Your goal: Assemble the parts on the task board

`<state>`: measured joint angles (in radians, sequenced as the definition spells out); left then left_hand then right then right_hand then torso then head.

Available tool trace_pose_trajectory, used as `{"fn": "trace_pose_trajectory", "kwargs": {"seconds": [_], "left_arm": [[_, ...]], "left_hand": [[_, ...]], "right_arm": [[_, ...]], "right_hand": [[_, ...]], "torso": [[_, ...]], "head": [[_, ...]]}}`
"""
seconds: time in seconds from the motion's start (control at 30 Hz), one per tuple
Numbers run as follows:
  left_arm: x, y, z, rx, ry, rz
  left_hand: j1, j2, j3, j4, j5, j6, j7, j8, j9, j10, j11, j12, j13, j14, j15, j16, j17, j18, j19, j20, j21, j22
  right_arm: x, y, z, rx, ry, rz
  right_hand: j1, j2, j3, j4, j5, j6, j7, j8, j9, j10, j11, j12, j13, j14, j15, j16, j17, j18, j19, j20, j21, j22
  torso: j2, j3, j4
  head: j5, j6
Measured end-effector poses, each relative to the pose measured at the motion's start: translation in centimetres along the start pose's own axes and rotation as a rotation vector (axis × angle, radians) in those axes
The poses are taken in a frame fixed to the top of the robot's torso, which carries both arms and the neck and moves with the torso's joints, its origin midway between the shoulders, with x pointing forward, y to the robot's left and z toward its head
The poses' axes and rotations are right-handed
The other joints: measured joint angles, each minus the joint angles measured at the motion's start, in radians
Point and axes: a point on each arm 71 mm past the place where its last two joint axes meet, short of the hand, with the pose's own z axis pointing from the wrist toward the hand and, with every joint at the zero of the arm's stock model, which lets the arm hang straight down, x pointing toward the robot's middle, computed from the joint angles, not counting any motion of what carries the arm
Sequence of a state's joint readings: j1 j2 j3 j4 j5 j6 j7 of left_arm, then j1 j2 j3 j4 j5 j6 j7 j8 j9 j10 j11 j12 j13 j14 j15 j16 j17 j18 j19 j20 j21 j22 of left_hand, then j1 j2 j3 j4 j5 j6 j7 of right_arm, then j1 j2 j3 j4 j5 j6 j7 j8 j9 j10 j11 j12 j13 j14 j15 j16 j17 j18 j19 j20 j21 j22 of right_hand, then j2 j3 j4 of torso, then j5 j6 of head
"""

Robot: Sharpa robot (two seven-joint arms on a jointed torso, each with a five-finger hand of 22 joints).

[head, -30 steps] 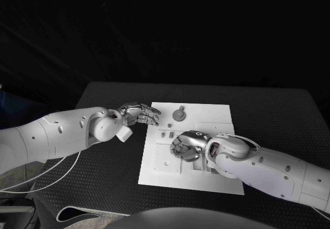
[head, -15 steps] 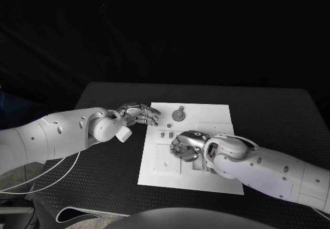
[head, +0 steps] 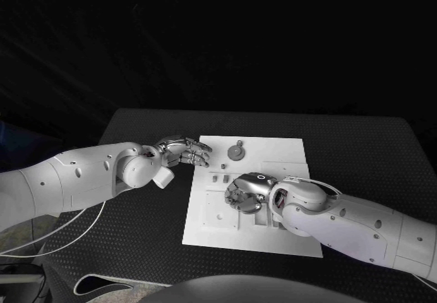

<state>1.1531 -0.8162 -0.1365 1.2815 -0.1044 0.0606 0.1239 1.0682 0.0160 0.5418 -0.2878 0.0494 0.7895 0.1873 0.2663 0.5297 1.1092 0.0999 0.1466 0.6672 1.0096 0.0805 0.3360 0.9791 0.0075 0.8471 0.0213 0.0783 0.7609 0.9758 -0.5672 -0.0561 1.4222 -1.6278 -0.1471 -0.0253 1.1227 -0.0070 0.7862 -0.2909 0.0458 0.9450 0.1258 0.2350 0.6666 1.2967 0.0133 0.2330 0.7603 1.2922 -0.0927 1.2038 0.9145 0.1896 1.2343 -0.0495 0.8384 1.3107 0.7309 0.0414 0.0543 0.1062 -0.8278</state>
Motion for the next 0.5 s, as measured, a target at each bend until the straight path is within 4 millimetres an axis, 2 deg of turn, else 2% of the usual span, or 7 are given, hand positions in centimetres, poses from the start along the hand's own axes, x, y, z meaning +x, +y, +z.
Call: {"fn": "trace_pose_trajectory", "kwargs": {"seconds": [0.1, 0.23, 0.33, 0.5], "left_arm": [[0.00, 0.00, 0.00, 0.000, 0.000, 0.000], [0.00, 0.00, 0.00, 0.000, 0.001, 0.000], [-0.01, 0.00, 0.00, 0.000, 0.001, 0.000], [-0.01, 0.00, 0.00, 0.000, 0.001, 0.000]], "left_hand": [[0.000, 0.000, 0.000, 0.000, 0.000, 0.000, 0.000, 0.000, -0.001, 0.000, 0.000, 0.000, 0.000, 0.000, 0.000, 0.000, 0.001, 0.000, 0.000, 0.000, 0.000, 0.000], [0.000, 0.000, 0.000, 0.000, 0.000, 0.000, 0.000, 0.000, -0.001, 0.000, 0.000, 0.000, 0.000, 0.000, 0.000, 0.000, 0.001, 0.000, 0.000, 0.000, 0.000, 0.000], [0.000, 0.000, 0.000, 0.000, 0.000, 0.000, 0.000, 0.000, -0.001, 0.000, 0.000, 0.000, 0.000, 0.000, 0.000, 0.000, 0.001, 0.000, 0.000, 0.000, 0.000, 0.000], [-0.004, -0.004, 0.000, 0.000, 0.000, 0.000, 0.000, 0.000, -0.001, 0.000, 0.000, 0.000, 0.000, 0.000, 0.000, 0.000, 0.001, 0.000, 0.000, 0.000, 0.000, 0.001]], "right_arm": [[-0.01, 0.00, -0.01, 0.001, 0.000, 0.000], [-0.02, -0.04, -0.02, 0.003, -0.001, 0.000], [-0.04, -0.07, -0.04, 0.005, -0.001, 0.000], [-0.06, -0.12, -0.06, 0.006, -0.002, 0.000]], "right_hand": [[0.000, 0.000, 0.000, 0.000, 0.000, 0.000, 0.000, -0.005, -0.002, 0.001, 0.000, 0.011, 0.000, 0.001, 0.001, 0.000, 0.000, 0.001, 0.000, 0.000, 0.000, 0.000], [0.002, -0.025, -0.014, -0.002, 0.001, 0.002, -0.003, -0.006, -0.005, 0.013, -0.004, 0.026, 0.007, 0.003, -0.001, 0.000, 0.001, 0.004, 0.005, -0.004, 0.000, 0.000], [0.006, -0.035, -0.024, -0.001, 0.001, 0.003, -0.004, -0.011, -0.008, 0.014, -0.005, 0.034, 0.121, 0.005, -0.002, 0.000, 0.002, 0.011, 0.006, -0.002, 0.000, 0.000], [0.008, -0.053, -0.037, -0.001, 0.001, 0.004, -0.006, -0.015, -0.011, 0.017, -0.008, 0.042, 0.160, 0.006, -0.003, 0.000, 0.002, 0.017, 0.007, -0.002, 0.000, -0.001]], "torso": [[0.000, 0.0000, -0.0001], [0.000, 0.0000, -0.0001], [0.000, 0.0001, -0.0001], [0.000, 0.0002, -0.0004]], "head": [[-0.001, 0.000], [-0.001, -0.001], [-0.001, -0.002], [-0.001, -0.003]]}}
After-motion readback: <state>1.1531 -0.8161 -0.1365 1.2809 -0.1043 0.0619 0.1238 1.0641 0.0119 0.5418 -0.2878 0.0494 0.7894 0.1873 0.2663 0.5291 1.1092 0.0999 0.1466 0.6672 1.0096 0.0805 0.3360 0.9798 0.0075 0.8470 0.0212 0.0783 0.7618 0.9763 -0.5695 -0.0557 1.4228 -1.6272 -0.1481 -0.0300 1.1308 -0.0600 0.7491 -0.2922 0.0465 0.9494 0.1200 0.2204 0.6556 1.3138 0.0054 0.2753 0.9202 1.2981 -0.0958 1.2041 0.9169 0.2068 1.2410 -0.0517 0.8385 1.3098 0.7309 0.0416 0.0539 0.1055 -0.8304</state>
